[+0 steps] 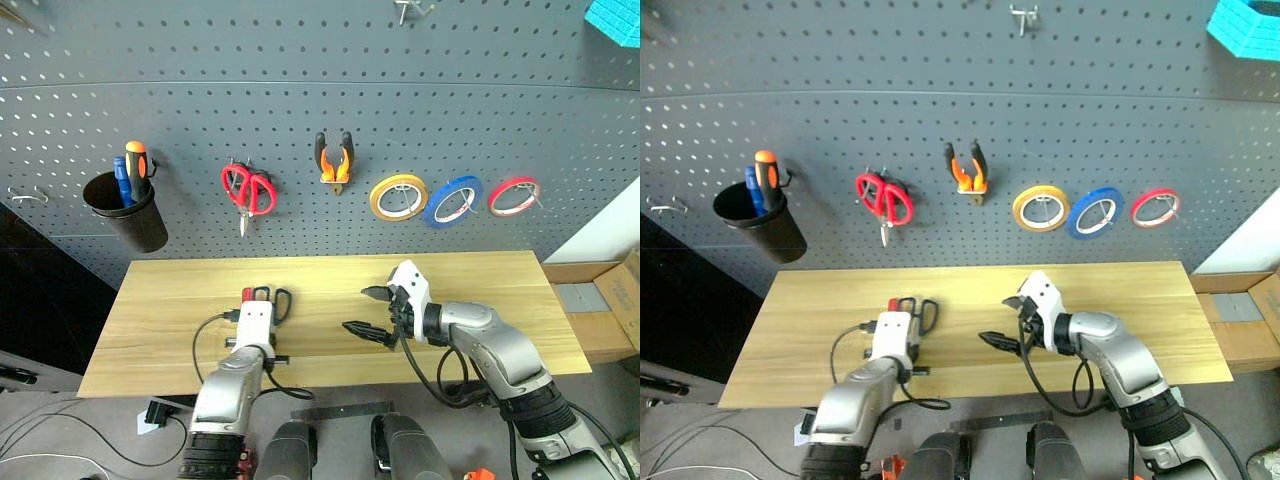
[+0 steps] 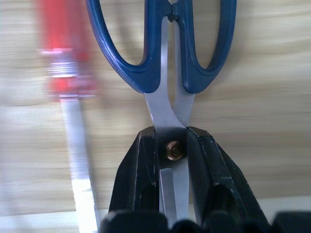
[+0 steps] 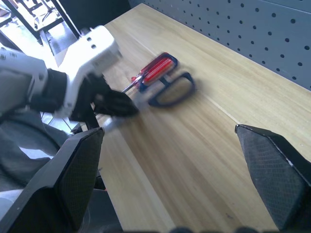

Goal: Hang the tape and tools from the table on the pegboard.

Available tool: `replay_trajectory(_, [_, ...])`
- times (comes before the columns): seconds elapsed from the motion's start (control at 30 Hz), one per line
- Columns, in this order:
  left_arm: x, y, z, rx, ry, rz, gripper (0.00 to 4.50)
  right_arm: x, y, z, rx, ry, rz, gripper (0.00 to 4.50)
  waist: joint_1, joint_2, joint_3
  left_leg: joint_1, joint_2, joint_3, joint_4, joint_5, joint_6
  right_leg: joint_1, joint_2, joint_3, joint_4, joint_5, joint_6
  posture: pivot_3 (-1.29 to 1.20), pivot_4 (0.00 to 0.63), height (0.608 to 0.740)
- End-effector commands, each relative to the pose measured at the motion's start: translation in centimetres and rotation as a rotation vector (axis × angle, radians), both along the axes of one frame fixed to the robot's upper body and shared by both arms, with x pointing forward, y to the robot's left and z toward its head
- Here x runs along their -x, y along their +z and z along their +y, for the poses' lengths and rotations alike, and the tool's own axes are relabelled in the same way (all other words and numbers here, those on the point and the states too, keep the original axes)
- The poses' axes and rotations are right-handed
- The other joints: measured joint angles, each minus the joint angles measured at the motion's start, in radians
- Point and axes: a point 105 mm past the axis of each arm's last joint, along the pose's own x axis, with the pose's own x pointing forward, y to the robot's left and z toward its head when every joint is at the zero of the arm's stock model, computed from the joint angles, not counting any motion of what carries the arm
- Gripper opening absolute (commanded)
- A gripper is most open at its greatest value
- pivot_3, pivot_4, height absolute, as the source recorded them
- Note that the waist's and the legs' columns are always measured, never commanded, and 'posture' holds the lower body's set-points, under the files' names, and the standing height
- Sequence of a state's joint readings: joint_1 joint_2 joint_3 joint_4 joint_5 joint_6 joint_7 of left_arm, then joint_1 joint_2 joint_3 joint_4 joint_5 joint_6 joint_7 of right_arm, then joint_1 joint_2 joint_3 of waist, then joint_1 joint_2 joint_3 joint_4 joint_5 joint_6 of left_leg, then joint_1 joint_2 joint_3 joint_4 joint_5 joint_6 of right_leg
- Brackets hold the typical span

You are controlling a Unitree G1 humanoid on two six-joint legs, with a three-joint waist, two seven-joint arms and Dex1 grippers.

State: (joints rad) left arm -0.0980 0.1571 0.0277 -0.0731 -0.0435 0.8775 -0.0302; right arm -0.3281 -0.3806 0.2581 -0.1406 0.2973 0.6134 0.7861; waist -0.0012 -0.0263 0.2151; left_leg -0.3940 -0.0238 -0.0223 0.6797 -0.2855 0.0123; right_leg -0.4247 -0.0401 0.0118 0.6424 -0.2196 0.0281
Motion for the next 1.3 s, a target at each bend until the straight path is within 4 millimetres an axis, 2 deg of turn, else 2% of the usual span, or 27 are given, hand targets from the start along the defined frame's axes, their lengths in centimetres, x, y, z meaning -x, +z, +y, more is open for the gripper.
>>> replay_trajectory(0.03, [-0.7,3.8,-1.6,0.037,-0.172,-0.198,0.52,-0.4,1.0,-0.2,-0.020,0.011,-0.041,4.50,0.001,0.000,0.000,-0.001,0.000,0.000,0.000,0.000,0.000,0.000,0.000,0.000,0.000,0.000,0.000,0.04,0.198,0.740])
replay_trajectory(0.13, [0.5,4.5,-3.0,0.031,-0.303,-0.268,0.49,-0.6,1.3,-0.3,-0.036,0.037,-0.037,4.50,0.005,0.000,0.000,-0.003,0.000,0.000,0.000,0.000,-0.001,-0.001,-0.002,0.000,-0.002,0.000,-0.001,0.04,0.199,0.740])
replay_trajectory(0.3, [1.5,5.9,-3.5,0.042,-0.330,-0.373,0.49,-0.7,2.2,-0.5,-0.068,0.078,-0.032,4.50,0.010,0.000,0.000,-0.004,-0.001,-0.001,-0.001,0.000,-0.001,-0.001,-0.005,-0.002,-0.004,0.000,-0.002,0.05,0.201,0.740])
replay_trajectory(0.47, [1.8,12.5,-3.4,-0.033,-0.304,-0.789,0.49,-0.1,4.2,-0.5,-0.188,0.125,-0.022,4.50,0.020,0.000,0.000,-0.005,-0.001,-0.002,-0.002,0.000,-0.001,-0.002,-0.005,-0.005,-0.005,-0.002,-0.004,0.07,0.200,0.740])
replay_trajectory(0.63, [2.7,14.8,-2.6,-0.079,-0.275,-0.943,0.49,-1.8,6.7,-1.1,-0.293,0.058,-0.137,4.50,0.025,0.002,0.000,-0.005,-0.001,-0.003,-0.003,0.000,-0.001,-0.002,-0.005,-0.005,-0.006,-0.002,-0.004,0.11,0.205,0.740])
replay_trajectory(0.8, [2.9,15.4,-2.8,-0.099,-0.285,-0.998,0.48,-2.9,7.1,-0.7,-0.308,0.064,-0.152,4.50,0.031,0.002,0.000,-0.006,-0.001,-0.004,-0.003,0.000,0.000,-0.001,-0.005,-0.007,-0.007,-0.002,-0.004,0.14,0.191,0.740])
replay_trajectory(0.97, [1.9,15.4,-2.1,-0.033,-0.233,-0.972,0.48,-3.4,7.8,0.2,-0.325,0.092,-0.179,4.50,0.033,0.002,0.000,-0.006,-0.001,-0.004,-0.003,0.000,0.000,-0.001,-0.005,-0.008,-0.007,-0.001,-0.004,0.14,0.178,0.740])
replay_trajectory(1.13, [1.3,16.0,-3.6,0.047,-0.360,-0.931,0.47,-3.5,8.7,0.4,-0.342,0.091,-0.210,4.50,0.032,0.002,0.000,-0.006,-0.002,-0.005,-0.002,0.000,0.000,-0.001,-0.004,-0.009,-0.005,-0.001,-0.004,0.12,0.173,0.740])
replay_trajectory(1.3, [-0.1,16.8,-3.4,0.075,-0.380,-0.920,0.47,-3.4,9.1,0.3,-0.345,0.087,-0.226,4.50,0.031,0.002,0.000,-0.005,-0.002,-0.005,-0.001,0.000,-0.001,-0.001,-0.004,-0.009,-0.002,-0.002,-0.004,0.10,0.171,0.740])
